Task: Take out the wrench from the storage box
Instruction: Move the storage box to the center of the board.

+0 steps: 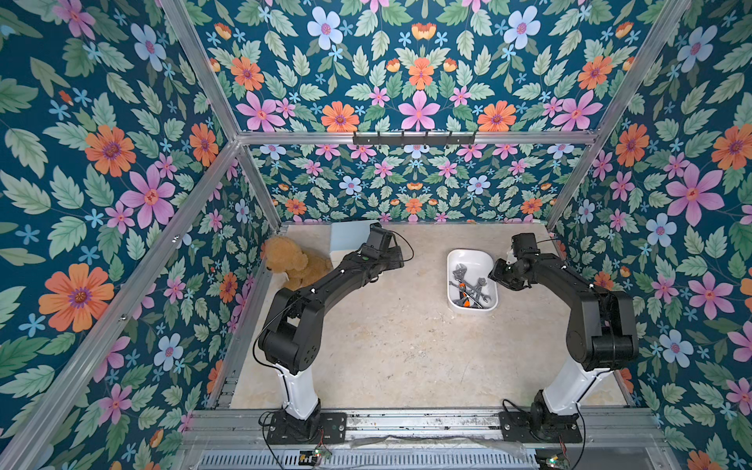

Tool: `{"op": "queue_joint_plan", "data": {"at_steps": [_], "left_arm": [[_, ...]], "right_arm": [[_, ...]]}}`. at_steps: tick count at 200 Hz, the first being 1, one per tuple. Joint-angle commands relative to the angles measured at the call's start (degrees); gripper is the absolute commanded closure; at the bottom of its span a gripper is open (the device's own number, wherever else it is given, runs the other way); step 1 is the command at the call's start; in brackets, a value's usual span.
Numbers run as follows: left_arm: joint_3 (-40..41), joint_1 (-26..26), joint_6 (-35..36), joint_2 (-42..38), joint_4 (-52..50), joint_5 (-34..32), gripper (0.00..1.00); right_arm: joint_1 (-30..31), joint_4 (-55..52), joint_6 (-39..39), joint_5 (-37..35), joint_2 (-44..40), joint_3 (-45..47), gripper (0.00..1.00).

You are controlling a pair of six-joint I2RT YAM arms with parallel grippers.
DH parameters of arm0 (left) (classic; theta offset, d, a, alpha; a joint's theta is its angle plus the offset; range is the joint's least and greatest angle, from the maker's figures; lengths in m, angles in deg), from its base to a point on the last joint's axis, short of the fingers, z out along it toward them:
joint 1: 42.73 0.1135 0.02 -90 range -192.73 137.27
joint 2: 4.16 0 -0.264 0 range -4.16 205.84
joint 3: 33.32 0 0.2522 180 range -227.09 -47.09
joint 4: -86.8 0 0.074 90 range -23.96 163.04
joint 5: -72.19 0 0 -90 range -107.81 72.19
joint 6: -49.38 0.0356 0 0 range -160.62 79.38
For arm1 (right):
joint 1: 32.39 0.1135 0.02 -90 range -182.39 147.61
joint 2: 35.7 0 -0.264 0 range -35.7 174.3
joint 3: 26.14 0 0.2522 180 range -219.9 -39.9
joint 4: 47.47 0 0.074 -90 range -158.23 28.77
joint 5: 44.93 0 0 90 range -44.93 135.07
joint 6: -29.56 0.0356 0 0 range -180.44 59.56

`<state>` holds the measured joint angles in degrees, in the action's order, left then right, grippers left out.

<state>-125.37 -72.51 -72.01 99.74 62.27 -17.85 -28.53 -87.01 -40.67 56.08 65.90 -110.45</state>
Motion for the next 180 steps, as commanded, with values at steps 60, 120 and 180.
{"op": "queue_joint_plan", "data": {"at_steps": [60,120,180], "left_arm": [[-1.7,-2.5,-0.9,-3.6,-0.3,1.4,0.23],[-0.4,-2.5,-1.4,-3.5,-0.3,1.7,0.23],[3.3,-2.4,-1.6,-5.6,0.9,1.1,0.23]], "right_arm": [[0.7,0.3,-1.5,2.2,1.1,0.1,0.76],[4.7,-0.1,-1.1,0.2,0.3,-0.2,0.86],[10.8,0.5,-0.9,-1.5,0.4,-1.1,0.9]]}}
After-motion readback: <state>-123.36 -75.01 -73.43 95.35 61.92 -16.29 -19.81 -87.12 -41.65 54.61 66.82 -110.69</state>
